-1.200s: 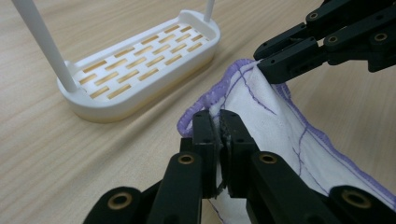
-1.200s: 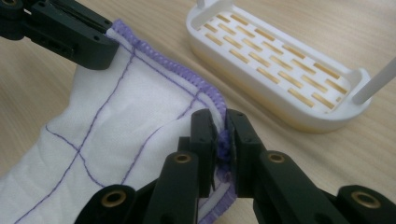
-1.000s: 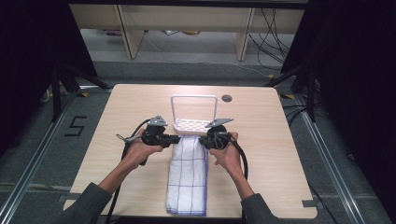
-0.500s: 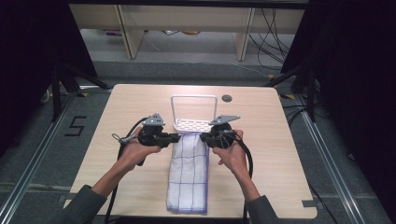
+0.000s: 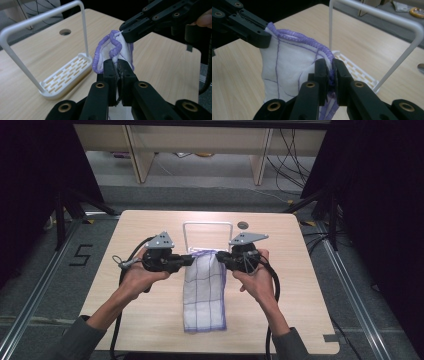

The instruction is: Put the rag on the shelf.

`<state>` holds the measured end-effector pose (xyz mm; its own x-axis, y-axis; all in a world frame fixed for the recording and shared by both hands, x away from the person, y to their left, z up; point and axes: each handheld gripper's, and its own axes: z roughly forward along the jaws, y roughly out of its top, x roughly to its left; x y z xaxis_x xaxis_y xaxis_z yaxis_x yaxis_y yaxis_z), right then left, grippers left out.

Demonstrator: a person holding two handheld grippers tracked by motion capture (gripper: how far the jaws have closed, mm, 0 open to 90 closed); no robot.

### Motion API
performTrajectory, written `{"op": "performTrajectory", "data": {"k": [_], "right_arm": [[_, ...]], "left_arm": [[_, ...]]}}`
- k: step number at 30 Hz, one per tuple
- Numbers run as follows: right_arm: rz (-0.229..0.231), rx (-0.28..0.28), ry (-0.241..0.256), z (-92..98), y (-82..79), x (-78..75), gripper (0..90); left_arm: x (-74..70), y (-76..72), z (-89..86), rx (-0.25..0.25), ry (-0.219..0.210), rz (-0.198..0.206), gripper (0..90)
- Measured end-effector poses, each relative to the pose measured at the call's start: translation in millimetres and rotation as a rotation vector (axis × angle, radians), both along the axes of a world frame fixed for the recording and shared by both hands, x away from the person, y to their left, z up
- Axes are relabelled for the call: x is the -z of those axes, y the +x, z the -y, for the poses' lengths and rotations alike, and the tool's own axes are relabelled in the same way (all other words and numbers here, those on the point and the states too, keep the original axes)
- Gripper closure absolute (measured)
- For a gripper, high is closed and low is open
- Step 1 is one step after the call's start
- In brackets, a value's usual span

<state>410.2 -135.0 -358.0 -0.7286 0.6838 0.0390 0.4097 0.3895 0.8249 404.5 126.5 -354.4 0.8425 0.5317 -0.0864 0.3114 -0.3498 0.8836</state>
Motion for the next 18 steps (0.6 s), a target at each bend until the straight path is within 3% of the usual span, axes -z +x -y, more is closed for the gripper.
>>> {"op": "performTrajectory", "data": {"k": [3, 10, 18], "right_arm": [[0.026, 0.004, 0.011, -0.1, -1.2, -13.3, 83.3], [0.074, 0.022, 0.018, 1.7, 2.7, -49.7, 83.4], [0.119, 0.029, 0.052, 4.6, 23.2, -76.3, 83.4]], "left_arm": [[-17.2, -0.5, -0.3, -0.008, 0.007, 0.022, 85.8], [-44.6, 7.7, 0.1, -0.027, -0.023, 0.060, 85.9], [-66.9, 26.1, 2.0, -0.070, -0.038, 0.087, 86.0]]}}
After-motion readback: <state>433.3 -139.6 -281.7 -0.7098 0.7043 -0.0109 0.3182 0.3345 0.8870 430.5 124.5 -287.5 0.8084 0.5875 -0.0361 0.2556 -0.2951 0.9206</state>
